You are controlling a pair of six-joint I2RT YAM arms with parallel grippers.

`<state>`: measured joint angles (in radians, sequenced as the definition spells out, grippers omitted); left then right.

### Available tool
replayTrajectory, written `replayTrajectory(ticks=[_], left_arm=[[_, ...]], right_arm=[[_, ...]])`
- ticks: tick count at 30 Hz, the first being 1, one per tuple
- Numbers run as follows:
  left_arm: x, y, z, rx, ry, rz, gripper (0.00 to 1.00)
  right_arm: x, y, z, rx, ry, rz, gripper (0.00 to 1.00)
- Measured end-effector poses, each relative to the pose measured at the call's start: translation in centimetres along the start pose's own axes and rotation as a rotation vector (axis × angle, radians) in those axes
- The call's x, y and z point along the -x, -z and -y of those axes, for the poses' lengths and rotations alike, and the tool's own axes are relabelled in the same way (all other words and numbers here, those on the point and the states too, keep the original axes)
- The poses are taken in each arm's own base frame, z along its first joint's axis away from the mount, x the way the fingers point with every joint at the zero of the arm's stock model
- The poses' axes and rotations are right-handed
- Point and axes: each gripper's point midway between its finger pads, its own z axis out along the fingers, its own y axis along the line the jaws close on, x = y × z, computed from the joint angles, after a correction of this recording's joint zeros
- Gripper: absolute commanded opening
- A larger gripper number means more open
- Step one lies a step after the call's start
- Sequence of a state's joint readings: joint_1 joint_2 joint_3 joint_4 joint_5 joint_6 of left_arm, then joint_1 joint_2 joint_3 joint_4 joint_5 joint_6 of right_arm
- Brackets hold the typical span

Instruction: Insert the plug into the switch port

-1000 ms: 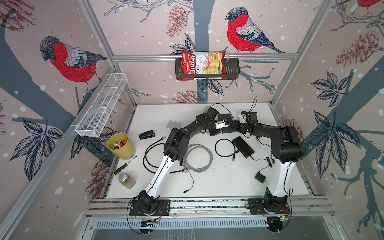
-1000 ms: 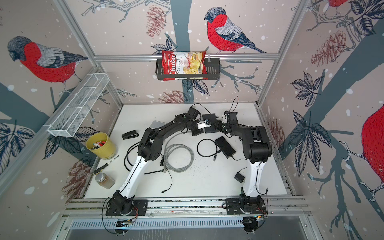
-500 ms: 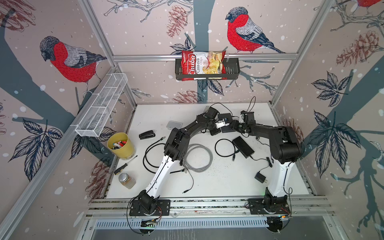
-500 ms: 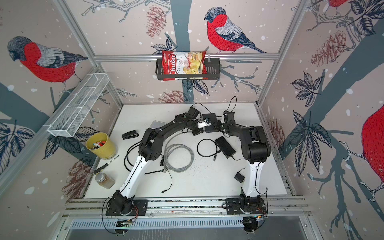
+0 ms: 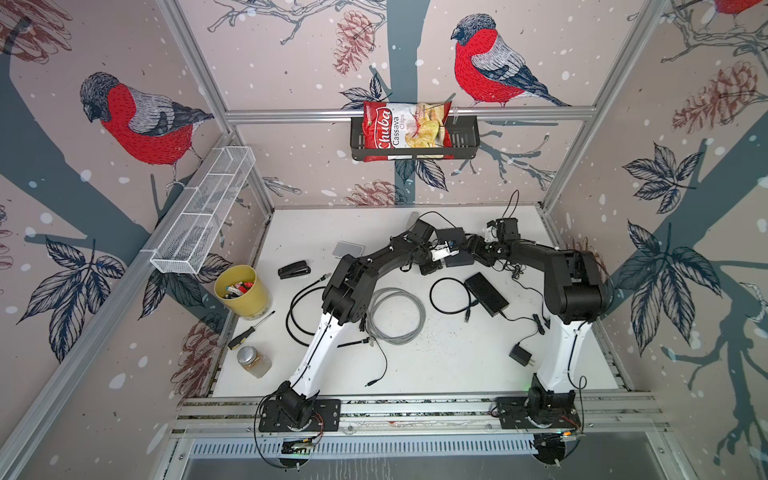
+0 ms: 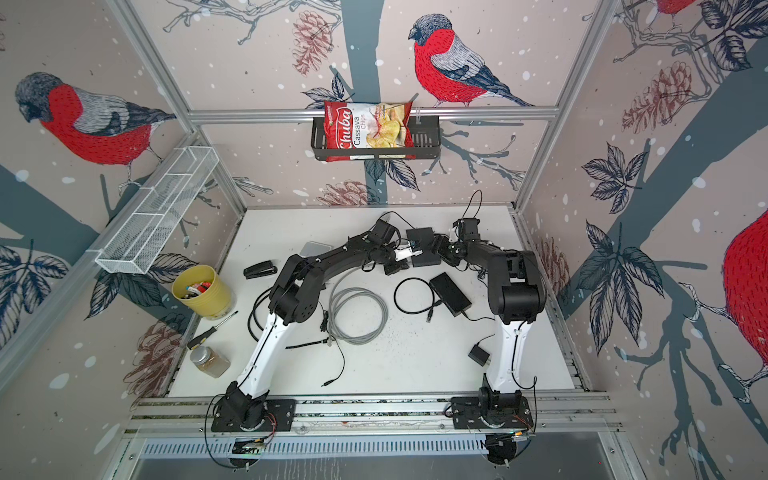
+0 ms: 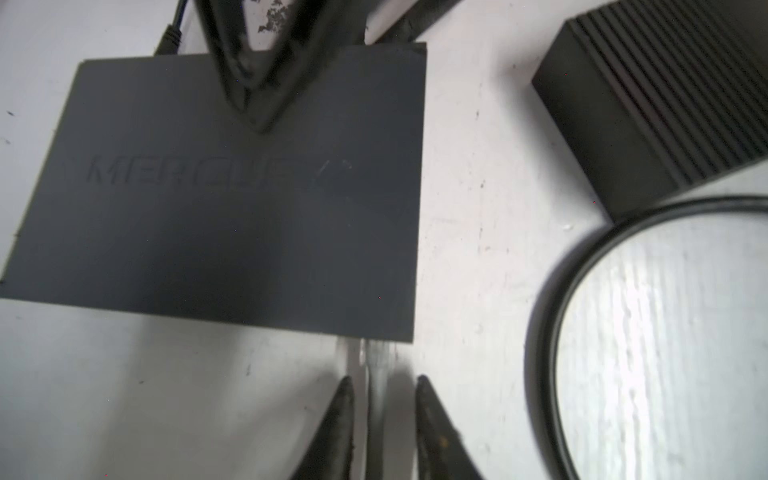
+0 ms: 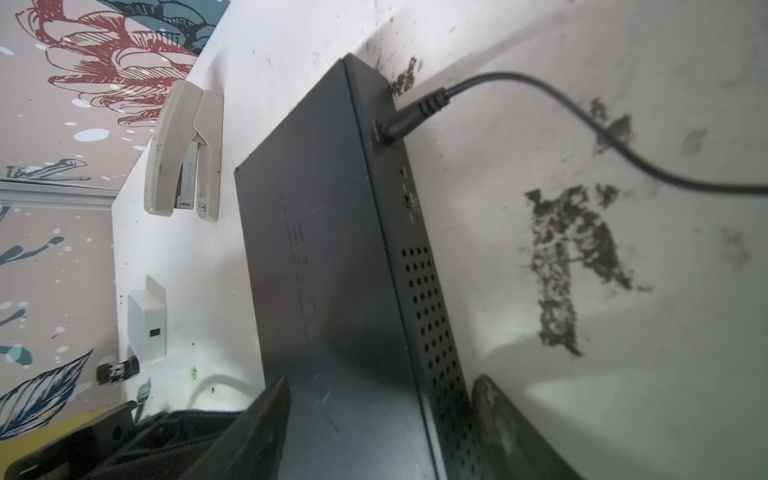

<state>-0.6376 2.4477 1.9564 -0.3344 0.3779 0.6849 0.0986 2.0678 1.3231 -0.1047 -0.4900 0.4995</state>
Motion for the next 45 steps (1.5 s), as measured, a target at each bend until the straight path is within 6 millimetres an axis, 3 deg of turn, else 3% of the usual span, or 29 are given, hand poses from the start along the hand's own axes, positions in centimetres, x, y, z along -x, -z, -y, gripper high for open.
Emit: replayTrajectory(ticks=[1,2,7,8,9,10,16,23,32,41,45], left_arm=[[0.0,0.2,-0.2,0.010,-0.002,-0.004,0.41],[0.0,0.4,-0.5,0.020,-0.004,-0.008,0.44],[-1.0,2.0,-1.4,0.057,0.003,-0.038,0.58],[-1.5,2.5,-1.5,0.063,0.019,-0.038,0.70],[-1.8,3.2,-1.8,0.068,0.042,-0.031,0.94],[-2.1,3.9,-2.2,0.081,0.066,-0.018,0.97],[-1.8,8.7,-6.3,0.224,0.282,0.181,0.97],[-1.1,11.4,-8.9,0.372,0.457,0.299,0.97],[-2.7,11.1,-8.6,0.394,0.545,0.292,0.97],[-3.2,11.3,-8.8,0.423,0.570,0.291,0.97],[-3.8,11.8,-9.5,0.470,0.597,0.278,0.97]], right_arm=[[0.3,0.2,0.1,-0.010,-0.005,0.000,0.96],[0.6,0.4,0.2,-0.022,-0.006,0.001,1.00],[0.5,0.6,0.4,-0.115,0.074,0.001,0.99],[0.2,0.6,0.3,-0.134,0.092,-0.007,1.00],[-0.2,0.4,0.2,-0.154,0.118,-0.016,1.00],[-0.4,0.3,0.1,-0.171,0.143,-0.022,1.00],[-2.2,-0.9,-1.4,-0.265,0.265,-0.067,0.99],[-2.4,-2.1,-2.7,-0.316,0.347,-0.070,1.00],[-2.4,-2.5,-3.8,-0.338,0.379,-0.074,0.99],[-0.2,-1.7,-5.9,-0.454,0.443,0.023,1.00],[0.0,-2.3,-6.3,-0.511,0.475,0.046,1.00]])
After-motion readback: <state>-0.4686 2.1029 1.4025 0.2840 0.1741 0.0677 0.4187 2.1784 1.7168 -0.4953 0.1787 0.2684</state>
